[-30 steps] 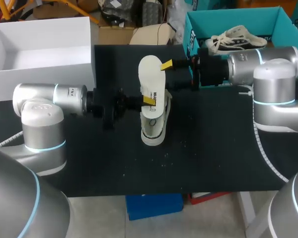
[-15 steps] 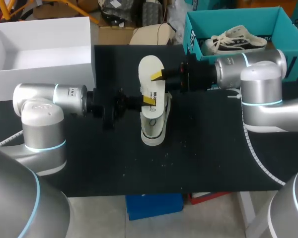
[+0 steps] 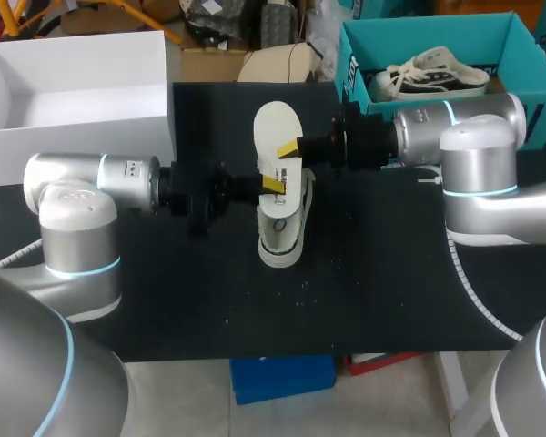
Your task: Take the shoe out of the shoebox, open the shoe tongue, remove and reinsert the insole, then place the shoe into the shoebox
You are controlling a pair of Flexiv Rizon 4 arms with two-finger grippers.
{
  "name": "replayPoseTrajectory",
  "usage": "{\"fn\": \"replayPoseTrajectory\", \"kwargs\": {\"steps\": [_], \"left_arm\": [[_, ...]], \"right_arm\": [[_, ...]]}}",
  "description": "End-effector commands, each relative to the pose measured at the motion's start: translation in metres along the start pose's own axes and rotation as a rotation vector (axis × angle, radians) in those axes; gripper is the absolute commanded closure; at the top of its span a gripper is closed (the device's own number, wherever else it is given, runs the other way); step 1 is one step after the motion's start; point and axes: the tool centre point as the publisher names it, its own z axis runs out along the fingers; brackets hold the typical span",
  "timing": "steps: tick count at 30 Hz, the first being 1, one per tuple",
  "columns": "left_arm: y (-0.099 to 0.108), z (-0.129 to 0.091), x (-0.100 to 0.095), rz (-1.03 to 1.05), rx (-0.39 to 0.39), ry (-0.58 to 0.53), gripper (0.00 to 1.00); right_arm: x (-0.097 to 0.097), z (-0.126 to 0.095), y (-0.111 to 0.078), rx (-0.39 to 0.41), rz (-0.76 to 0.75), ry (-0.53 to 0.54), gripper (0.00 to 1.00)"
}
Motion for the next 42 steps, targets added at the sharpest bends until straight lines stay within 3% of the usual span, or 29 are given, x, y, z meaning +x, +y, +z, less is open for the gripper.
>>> {"fn": "replayPoseTrajectory", "kwargs": {"steps": [1,3,5,7,9,10,19,23,32,37,40,42], "left_arm": [[0.0,-0.021,-0.008,0.063,-0.056,0.352,0.0],[-0.001,-0.041,-0.012,0.084,-0.076,0.562,0.0],[-0.002,-0.072,-0.021,0.101,-0.097,0.846,0.0],[-0.004,-0.088,-0.028,0.106,-0.091,0.993,0.0],[-0.004,-0.098,-0.04,0.151,-0.066,1.222,0.0],[-0.004,-0.1,-0.046,0.159,-0.053,1.258,0.0],[-0.002,-0.063,-0.067,0.228,0.052,1.445,0.0],[-0.002,-0.051,-0.082,0.283,0.049,1.531,0.0],[-0.002,-0.049,-0.086,0.321,0.049,1.743,0.0],[-0.002,-0.049,-0.086,0.321,0.049,1.743,0.0],[-0.001,-0.044,-0.088,0.276,0.05,1.557,0.0],[0.001,-0.041,-0.09,0.254,0.061,1.495,0.0]], "right_arm": [[0.0,0.001,0.0,-0.002,0.001,-0.002,1.0],[0.0,0.001,0.0,-0.002,0.001,-0.002,1.0],[0.0,0.001,0.0,-0.002,0.001,-0.002,1.0],[0.0,0.001,0.0,-0.002,0.001,-0.002,1.0],[0.0,0.001,0.0,-0.002,0.001,-0.002,1.0],[0.0,0.001,0.0,-0.002,0.001,-0.002,1.0],[0.0,0.001,0.0,-0.002,0.001,-0.002,1.0],[0.0,0.001,0.0,-0.002,0.001,-0.002,1.0],[0.0,0.001,0.0,-0.002,0.001,-0.002,1.0],[0.0,0.001,0.0,-0.002,0.001,-0.002,1.0],[0.0,0.001,0.0,-0.002,0.001,-0.002,1.0],[0.0,0.001,0.0,-0.002,0.001,-0.002,1.0]]}}
